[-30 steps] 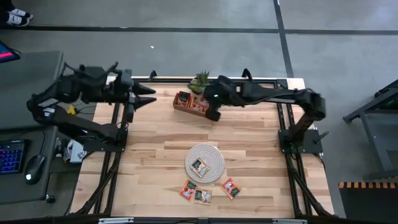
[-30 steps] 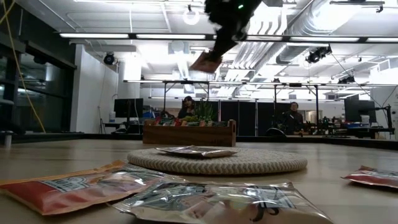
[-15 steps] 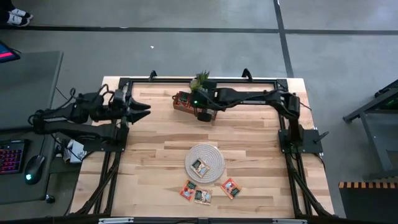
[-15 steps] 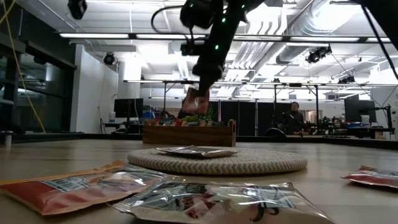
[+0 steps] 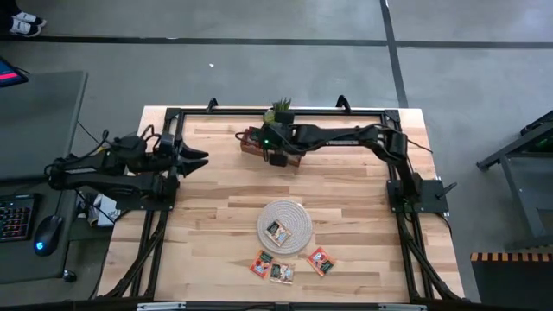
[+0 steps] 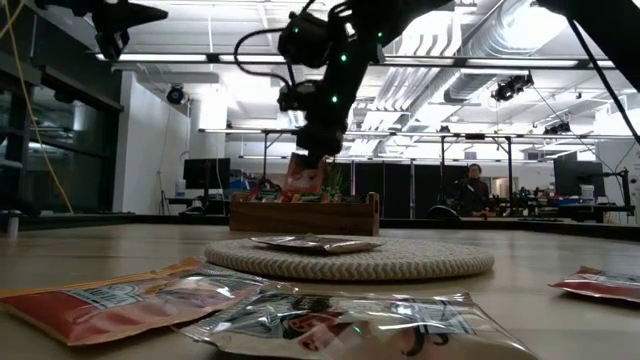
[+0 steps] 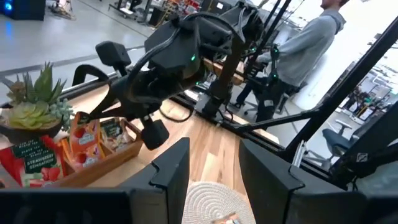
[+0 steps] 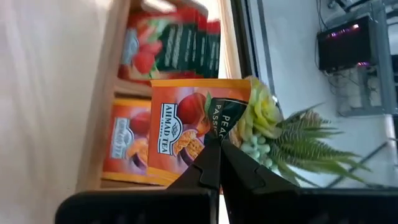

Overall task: Pick & Place Tea
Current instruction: Put the orange tea bag into the middle section of the wooden organizer

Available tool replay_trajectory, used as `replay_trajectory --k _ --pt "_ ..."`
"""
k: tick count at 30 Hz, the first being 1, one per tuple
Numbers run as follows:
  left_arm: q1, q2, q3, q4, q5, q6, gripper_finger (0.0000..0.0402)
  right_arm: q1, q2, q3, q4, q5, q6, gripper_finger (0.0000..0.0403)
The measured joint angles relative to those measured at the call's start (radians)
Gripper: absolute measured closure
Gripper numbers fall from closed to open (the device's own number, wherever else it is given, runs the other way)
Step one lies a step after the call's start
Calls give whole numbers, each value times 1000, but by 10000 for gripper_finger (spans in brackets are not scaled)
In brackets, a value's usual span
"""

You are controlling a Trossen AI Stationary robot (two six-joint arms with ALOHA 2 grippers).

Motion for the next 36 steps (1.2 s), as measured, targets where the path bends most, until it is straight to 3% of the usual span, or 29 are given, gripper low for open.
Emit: replay_trajectory --k 7,15,36 --pt "0 0 -29 0 -1 -10 264 4 1 -1 1 81 -36 403" --pt "0 0 -37 0 -2 -9 264 24 1 -1 22 98 -63 403" --pt "0 0 -37 -8 -1 -5 264 28 59 -4 -10 60 33 403"
